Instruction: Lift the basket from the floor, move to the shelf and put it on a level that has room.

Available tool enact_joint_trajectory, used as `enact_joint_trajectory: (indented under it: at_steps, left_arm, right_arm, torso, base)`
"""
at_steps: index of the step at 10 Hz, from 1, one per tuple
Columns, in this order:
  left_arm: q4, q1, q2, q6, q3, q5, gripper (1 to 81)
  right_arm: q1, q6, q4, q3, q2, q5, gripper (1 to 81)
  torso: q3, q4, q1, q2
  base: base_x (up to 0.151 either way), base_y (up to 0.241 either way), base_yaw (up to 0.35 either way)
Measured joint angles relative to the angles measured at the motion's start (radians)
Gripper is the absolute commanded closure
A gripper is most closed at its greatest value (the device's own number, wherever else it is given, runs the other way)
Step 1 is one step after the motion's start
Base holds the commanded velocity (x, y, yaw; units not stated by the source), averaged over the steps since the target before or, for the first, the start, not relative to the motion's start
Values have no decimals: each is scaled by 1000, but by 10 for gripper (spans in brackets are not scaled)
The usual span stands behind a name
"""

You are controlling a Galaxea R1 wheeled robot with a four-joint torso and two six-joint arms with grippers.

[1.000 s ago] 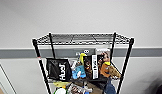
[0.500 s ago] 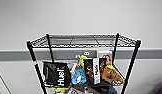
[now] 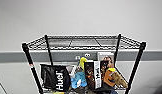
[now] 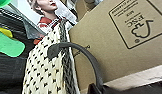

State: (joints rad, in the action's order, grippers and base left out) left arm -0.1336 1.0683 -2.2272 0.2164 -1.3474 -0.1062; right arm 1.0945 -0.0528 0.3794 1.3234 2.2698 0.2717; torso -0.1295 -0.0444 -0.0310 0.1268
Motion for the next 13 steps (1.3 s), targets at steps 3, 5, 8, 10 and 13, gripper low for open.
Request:
enact_joint_trajectory:
  at_steps: [3,5,8,10,13]
  left_arm:
    - [0,1,0,0,0,1,811]
    - [0,3,1,0,2,1,811]
    - [5,3,39,0,66,1,811]
    - [22,3,73,-1,126,0,811]
    - [61,3,134,0,227,-10,811]
  right_arm:
    - [5,0,-1,0,0,-3,811]
    - [5,0,-3,-16,-8,-1,811]
    - [5,0,-19,-89,-45,3,811]
    - [5,0,-40,-157,-82,9,811]
    - [4,-1,-61,-248,-142,10,811]
  torso:
    - [0,0,0,0]
    - [0,0,0,0]
    - [0,0,0,0]
    - [0,0,0,0]
    - [0,0,0,0]
  base:
    - [0,0,0]
    - [0,0,0]
    - [0,0,0]
    - [0,0,0]
    - [0,0,0]
